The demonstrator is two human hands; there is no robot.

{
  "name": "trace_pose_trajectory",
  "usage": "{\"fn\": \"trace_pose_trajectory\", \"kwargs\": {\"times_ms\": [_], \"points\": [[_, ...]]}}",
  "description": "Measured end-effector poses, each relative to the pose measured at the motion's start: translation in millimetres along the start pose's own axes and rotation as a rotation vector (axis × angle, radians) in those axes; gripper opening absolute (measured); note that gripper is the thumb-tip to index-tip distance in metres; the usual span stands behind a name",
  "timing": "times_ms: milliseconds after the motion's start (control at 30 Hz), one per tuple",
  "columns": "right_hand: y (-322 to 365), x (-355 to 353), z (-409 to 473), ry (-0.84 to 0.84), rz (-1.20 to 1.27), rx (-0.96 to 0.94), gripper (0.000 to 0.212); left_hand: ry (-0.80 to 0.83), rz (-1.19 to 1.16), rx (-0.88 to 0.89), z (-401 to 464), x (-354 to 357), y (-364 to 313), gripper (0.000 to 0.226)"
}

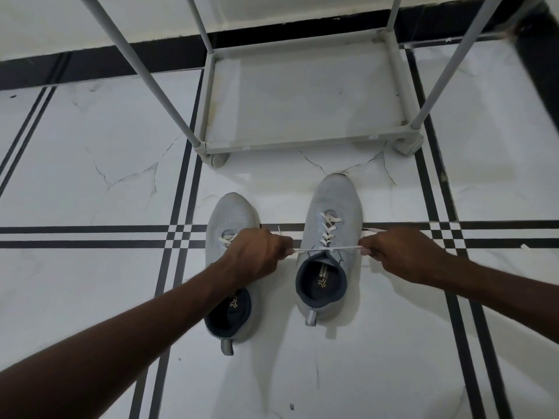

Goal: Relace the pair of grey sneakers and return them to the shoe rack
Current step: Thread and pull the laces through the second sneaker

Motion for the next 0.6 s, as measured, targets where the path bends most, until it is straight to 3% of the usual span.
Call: {"fn": "trace_pose_trajectory", "kwargs": {"times_ms": [167, 333, 433, 600], "points": [[-16.7, 10.3, 5.2, 0.015, 0.176, 0.050, 0.055, -0.016, -0.040, -0.056, -8.7, 13.7, 4.7, 0.016], [-11.1, 4.8, 9.9, 0.028, 0.164, 0.043, 0.046, -0.026, -0.185, -0.099, -13.1, 13.8, 12.5, 0.023], [-11.7, -8.2, 6.3, 0.038, 0.284, 0.100, 0.031, 0.024, -0.488, -0.235, -11.3, 3.6, 23.5, 0.029], [-7.9, -29.4, -0.7, 0.083, 0.910, 0.252, 0.025, 0.047, -1.190, -0.434, -7.7, -19.0, 18.6, 0.023]]}}
Point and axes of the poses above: each hand's wrist, its own z-axis towards the middle knuckle, its own x-axis out of the palm, y = z × x, the point moved 7 cm from there along z, towards the middle knuckle, and after that the axes turned 3 degrees about -y, right-handed, at the moved point
